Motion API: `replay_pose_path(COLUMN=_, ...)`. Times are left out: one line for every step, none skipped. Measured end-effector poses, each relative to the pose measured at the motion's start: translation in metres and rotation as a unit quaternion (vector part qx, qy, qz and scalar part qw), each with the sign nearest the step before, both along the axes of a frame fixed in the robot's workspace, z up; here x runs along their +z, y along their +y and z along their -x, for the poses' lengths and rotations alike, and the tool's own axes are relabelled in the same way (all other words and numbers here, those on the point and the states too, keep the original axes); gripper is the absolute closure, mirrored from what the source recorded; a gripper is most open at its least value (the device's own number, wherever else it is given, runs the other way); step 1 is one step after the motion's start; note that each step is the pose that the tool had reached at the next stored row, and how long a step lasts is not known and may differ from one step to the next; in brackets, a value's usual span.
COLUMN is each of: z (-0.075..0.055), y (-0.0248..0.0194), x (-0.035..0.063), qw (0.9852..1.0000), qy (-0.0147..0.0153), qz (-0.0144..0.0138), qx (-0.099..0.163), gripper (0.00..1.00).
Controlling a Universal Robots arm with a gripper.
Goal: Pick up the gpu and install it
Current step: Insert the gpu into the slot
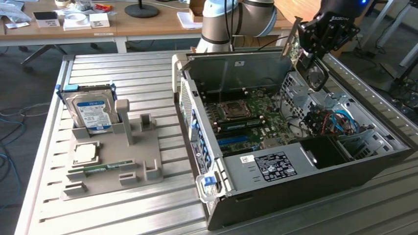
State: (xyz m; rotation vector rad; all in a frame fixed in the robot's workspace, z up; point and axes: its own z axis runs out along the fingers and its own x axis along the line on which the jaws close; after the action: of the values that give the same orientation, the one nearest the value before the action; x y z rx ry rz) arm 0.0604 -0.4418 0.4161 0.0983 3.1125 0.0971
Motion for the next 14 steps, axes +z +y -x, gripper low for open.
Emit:
replay_pose_path(z=0.0, y=0.0, x=0.0, qw=1.0, qy=0.0, qz=0.0, qx=0.004, gripper=0.73)
replay_pose_path(z=0.0, y=0.0, x=0.0, qw=1.0, qy=0.0, qz=0.0, qx=0.009, gripper=0.73)
replay_pose_path(z=0.0, y=0.0, x=0.0, qw=0.9999, qy=0.0, qz=0.0, qx=0.015, gripper=0.73)
replay_pose_path(z=0.0, y=0.0, x=0.0, qw=0.9998, qy=0.0, qz=0.0, qx=0.022, gripper=0.73)
replay_pose_path(z=0.0, y=0.0, x=0.0, qw=0.9996, qy=0.0, qz=0.0, qx=0.029, gripper=0.73)
replay_pose_path(z=0.0, y=0.0, x=0.0, qw=0.9993, qy=0.0, qz=0.0, qx=0.036, gripper=0.73)
replay_pose_path(z=0.0, y=0.0, x=0.0, qw=0.999, qy=0.0, qz=0.0, qx=0.044, gripper=0.73)
replay_pose_path(z=0.0, y=0.0, x=0.0, qw=0.9986, qy=0.0, qz=0.0, qx=0.053, gripper=0.73)
replay_pose_path(z=0.0, y=0.0, x=0.0, qw=0.9982, qy=0.0, qz=0.0, qx=0.059, gripper=0.73)
replay_pose_path(z=0.0001, y=0.0, x=0.0, qw=0.9978, qy=0.0, qz=0.0, qx=0.066, gripper=0.73)
replay_pose_path(z=0.0001, y=0.0, x=0.0, qw=0.9974, qy=0.0, qz=0.0, qx=0.072, gripper=0.73)
replay_pose_path(z=0.0002, y=0.0, x=0.0, qw=0.9969, qy=0.0, qz=0.0, qx=0.079, gripper=0.73)
replay_pose_path(z=0.0002, y=0.0, x=0.0, qw=0.9964, qy=0.0, qz=0.0, qx=0.085, gripper=0.73)
replay_pose_path(z=0.0002, y=0.0, x=0.0, qw=0.9957, qy=0.0, qz=0.0, qx=0.092, gripper=0.73)
